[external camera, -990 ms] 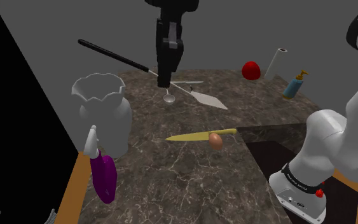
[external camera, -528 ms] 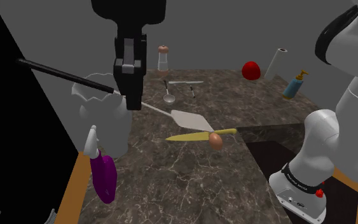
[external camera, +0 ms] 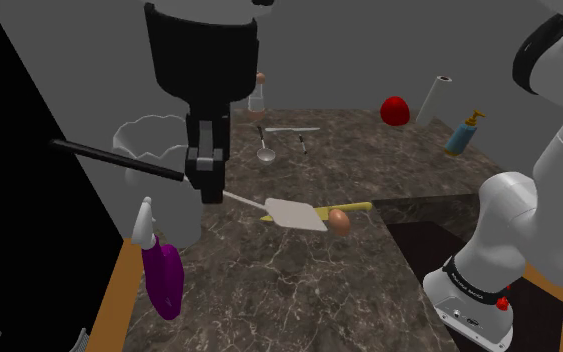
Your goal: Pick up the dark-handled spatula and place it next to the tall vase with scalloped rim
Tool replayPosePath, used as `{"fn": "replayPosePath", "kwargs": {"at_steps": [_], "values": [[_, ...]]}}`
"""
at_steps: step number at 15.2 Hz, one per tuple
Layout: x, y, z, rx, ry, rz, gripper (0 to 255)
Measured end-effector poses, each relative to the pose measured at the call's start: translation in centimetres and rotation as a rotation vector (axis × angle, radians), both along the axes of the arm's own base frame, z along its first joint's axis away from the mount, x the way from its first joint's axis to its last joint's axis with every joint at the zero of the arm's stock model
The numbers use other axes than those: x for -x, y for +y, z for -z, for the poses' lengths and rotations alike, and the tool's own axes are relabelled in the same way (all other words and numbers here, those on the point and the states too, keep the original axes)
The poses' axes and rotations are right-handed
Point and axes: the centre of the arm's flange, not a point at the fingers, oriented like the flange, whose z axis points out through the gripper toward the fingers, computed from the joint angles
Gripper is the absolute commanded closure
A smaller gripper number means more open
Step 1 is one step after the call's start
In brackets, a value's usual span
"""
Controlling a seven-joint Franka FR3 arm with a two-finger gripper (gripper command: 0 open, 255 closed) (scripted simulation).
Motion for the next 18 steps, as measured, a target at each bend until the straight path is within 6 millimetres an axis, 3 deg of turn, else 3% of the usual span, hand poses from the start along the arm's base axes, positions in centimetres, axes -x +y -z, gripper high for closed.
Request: {"fn": "replayPosePath", "kwargs": {"at_steps": [18], "values": [[0.0,0.1,9.5,0.000,0.000,0.000,255]]}}
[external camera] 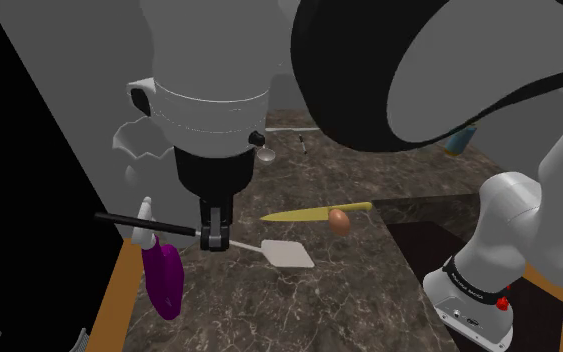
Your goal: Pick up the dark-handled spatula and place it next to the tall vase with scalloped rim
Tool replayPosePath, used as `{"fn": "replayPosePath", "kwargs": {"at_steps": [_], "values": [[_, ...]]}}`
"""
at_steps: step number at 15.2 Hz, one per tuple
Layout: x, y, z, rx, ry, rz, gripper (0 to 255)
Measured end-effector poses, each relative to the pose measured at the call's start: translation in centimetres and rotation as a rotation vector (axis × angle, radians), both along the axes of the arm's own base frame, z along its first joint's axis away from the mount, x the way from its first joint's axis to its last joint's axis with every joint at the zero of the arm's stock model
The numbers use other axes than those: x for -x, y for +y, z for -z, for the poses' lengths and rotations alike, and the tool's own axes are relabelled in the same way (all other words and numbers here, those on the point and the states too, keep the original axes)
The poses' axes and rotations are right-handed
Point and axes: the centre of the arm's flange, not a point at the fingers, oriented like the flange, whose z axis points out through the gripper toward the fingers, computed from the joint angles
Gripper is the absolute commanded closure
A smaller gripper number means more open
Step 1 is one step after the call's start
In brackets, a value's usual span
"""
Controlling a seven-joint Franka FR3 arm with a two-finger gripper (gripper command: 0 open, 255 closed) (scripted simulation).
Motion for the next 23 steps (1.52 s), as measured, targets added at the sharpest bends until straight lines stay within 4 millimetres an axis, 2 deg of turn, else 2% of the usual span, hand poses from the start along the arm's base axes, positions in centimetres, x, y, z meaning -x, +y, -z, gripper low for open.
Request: {"fn": "replayPosePath", "kwargs": {"at_steps": [23], "values": [[0.1,-0.1,12.3,0.000,0.000,0.000,255]]}}
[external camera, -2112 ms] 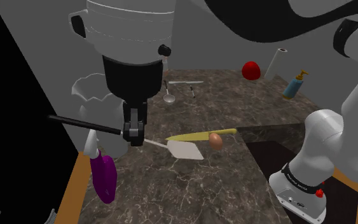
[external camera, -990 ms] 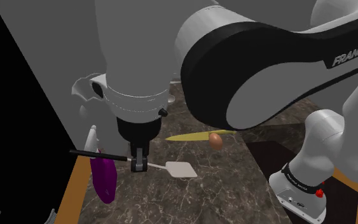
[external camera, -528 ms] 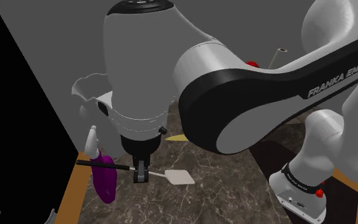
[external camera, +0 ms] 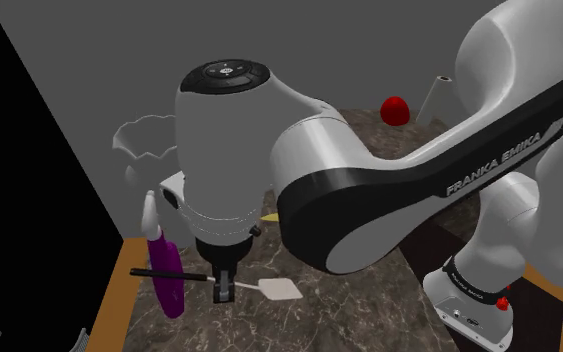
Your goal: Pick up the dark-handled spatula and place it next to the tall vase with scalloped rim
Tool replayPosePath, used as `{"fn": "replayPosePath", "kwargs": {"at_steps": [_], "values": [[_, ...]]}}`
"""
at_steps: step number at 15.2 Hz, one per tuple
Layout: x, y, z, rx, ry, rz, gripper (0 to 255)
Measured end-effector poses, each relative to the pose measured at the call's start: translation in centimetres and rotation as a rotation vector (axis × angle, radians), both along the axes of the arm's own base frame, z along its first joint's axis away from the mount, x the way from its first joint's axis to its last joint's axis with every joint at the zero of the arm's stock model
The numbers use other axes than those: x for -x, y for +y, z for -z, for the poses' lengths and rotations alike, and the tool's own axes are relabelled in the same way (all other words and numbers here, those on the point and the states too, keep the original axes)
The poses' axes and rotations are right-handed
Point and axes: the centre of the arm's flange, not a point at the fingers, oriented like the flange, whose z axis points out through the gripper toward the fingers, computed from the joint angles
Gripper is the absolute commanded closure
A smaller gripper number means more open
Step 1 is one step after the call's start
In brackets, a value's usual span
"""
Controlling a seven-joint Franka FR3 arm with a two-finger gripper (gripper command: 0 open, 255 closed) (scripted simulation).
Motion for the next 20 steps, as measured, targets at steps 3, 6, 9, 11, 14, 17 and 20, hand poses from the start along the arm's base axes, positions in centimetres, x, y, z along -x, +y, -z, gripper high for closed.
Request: {"fn": "replayPosePath", "kwargs": {"at_steps": [3,6,9,11,14,17,20], "values": [[0.0,0.0,1.4,0.000,0.000,0.000,255],[0.0,0.1,3.1,-0.001,0.000,0.000,255],[0.1,0.0,4.3,-0.008,-0.004,-0.003,255],[0.1,0.3,5.1,-0.009,-0.006,-0.003,255],[0.1,0.5,6.5,-0.015,-0.009,-0.006,255],[0.2,0.4,7.6,-0.015,-0.008,-0.007,255],[0.1,0.3,8.0,-0.011,-0.006,-0.006,255]]}}
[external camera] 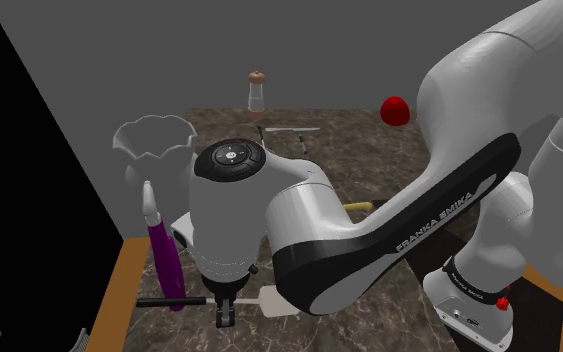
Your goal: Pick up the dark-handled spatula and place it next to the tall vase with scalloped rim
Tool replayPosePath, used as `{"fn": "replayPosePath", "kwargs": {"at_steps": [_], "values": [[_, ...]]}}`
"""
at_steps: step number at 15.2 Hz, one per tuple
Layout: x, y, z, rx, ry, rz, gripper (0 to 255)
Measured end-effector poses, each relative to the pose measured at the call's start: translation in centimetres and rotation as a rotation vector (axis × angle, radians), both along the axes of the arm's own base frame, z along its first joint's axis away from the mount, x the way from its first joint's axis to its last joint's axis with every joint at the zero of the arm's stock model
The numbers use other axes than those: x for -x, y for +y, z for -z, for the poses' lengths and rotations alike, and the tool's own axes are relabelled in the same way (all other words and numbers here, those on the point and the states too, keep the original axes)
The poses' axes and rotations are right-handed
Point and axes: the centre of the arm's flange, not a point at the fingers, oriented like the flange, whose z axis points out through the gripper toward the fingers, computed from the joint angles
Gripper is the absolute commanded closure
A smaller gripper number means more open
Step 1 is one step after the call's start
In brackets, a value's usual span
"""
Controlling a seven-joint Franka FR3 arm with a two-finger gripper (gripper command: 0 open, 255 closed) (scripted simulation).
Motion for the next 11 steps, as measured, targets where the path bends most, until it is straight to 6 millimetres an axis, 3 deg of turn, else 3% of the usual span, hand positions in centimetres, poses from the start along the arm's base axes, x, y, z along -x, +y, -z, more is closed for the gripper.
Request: {"fn": "replayPosePath", "kwargs": {"at_steps": [2,3,9,11], "values": [[-0.1,-0.2,0.3,0.005,0.003,0.003,255],[-0.1,-0.3,0.4,0.008,0.004,0.004,0],[-0.1,-0.4,0.5,0.010,0.006,0.006,0],[-0.3,-0.5,-1.1,0.010,0.006,0.006,0]]}}
